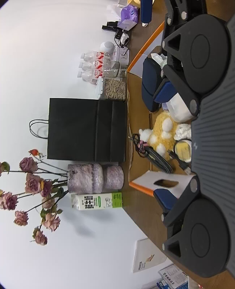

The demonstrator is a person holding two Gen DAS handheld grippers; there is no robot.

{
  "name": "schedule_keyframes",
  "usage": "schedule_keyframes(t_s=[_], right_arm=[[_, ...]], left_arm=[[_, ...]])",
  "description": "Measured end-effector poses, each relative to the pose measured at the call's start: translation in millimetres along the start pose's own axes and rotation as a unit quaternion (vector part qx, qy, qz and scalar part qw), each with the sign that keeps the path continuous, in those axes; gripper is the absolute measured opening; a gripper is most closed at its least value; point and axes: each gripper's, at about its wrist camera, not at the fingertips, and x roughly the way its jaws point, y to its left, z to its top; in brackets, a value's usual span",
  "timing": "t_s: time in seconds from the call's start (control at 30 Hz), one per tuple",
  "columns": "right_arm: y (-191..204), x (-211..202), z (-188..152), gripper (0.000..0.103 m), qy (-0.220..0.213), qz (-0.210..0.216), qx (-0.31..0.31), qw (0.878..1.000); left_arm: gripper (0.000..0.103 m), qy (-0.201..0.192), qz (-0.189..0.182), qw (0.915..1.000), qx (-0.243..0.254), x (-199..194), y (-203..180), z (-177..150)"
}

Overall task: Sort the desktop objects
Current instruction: 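Withdraw both open tools from the box back over the table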

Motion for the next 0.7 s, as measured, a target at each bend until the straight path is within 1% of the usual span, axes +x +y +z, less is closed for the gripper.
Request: schedule_keyframes(t_s=[0.17,0.37,0.53,0.6,0.7], right_arm=[[18,-13,-5,0.103,0.011,0.013,-0.003,1.000],[45,-18,-19,0.103,0.038,0.020,-0.022,0.999],[62,-5,-37,0.100,0.078,0.020,-0.027,0.996],[67,4,-43,0.095,0.099,0.014,-0.025,0.995],[71,16,-50,0.093,0.120,0.008,-0.020,0.993]], left_arm=[[0.103,-0.003,0.003,1.0000,-0.004,-23,16,-7],[0.103,0.011,0.021,0.9997,-0.009,-46,40,-20],[0.103,0.021,0.032,0.9991,-0.017,-60,59,-30],[0.103,0.024,0.034,0.9989,-0.019,-64,66,-34],[0.103,0.033,0.040,0.9985,-0.016,-66,73,-40]])
